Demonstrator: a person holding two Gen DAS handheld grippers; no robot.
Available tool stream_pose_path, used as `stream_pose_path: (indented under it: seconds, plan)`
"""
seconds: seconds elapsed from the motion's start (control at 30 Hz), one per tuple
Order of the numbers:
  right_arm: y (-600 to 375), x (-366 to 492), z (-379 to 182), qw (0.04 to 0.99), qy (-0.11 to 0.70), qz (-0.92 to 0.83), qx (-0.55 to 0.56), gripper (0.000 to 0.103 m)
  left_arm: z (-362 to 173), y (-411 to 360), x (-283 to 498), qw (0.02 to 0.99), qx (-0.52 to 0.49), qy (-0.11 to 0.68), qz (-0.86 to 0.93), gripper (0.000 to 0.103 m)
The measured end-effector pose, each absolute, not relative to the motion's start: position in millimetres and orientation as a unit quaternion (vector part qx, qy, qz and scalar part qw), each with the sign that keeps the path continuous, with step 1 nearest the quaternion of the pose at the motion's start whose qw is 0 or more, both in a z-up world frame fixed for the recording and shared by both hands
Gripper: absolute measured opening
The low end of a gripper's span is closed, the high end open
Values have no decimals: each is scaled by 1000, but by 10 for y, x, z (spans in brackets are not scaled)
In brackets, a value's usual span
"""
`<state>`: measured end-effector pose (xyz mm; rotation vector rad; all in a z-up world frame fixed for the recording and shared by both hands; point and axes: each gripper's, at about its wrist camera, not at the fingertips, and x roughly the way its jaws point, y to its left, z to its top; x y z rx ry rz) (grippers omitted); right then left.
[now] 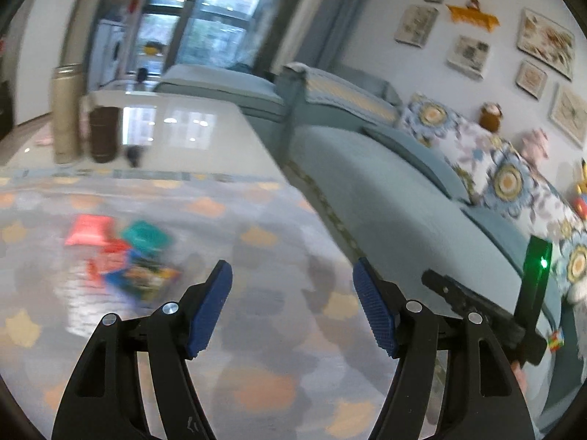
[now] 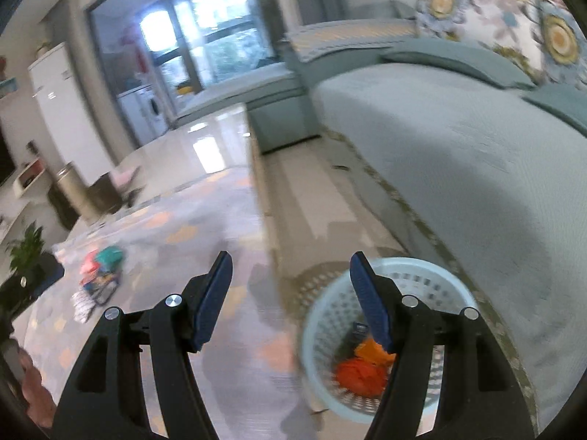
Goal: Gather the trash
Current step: 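Grasp the white polka-dot paper with the left tool while the right tool grasps the tiger-printed box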
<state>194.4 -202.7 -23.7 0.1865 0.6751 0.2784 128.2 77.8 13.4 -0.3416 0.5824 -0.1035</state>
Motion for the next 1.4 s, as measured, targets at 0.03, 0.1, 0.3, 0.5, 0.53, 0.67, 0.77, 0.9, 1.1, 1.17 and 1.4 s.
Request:
stream_pose_path:
  seconds: [0.03,0.1,0.3,0.5,0.53,0.67,0.77,0.9,1.1,1.17,1.4]
  plan:
    - [-1912,1925,-224,929,329,147,85,63,148,859,1257,943,-168,285,-45,67]
    - [-1732,1889,-209,926,329,166,76,63,166,1059,1165,945,-159,283,-37,66]
    - [-1079,1681,-252,915,335,222,44,63,-5,1860,967,937,-182,295,33,66]
    - [-283,1630,-332,897,346,275,-4,63,-339,2291,1007,921,-193,330,72,65]
    - [-184,1634,-335,895,346,282,-5,63,-401,2321,1045,919,-196,336,71,65]
    - [301,1743,-402,880,354,316,-22,63,-534,2329,1149,914,-202,345,67,65]
    - [569,1817,-485,870,361,332,-49,63,-588,2304,1216,914,-194,351,63,61]
    - [795,1897,-591,862,362,346,-81,63,-695,2294,1299,904,-189,378,61,46]
    - [976,2025,-698,845,372,365,-116,66,-769,2337,1321,896,-196,394,65,38]
    - [1030,2061,-707,842,377,366,-123,72,-775,2355,1310,895,-199,393,66,36]
    - [1207,2179,-762,824,391,385,-144,71,-771,2384,1274,895,-215,387,57,35]
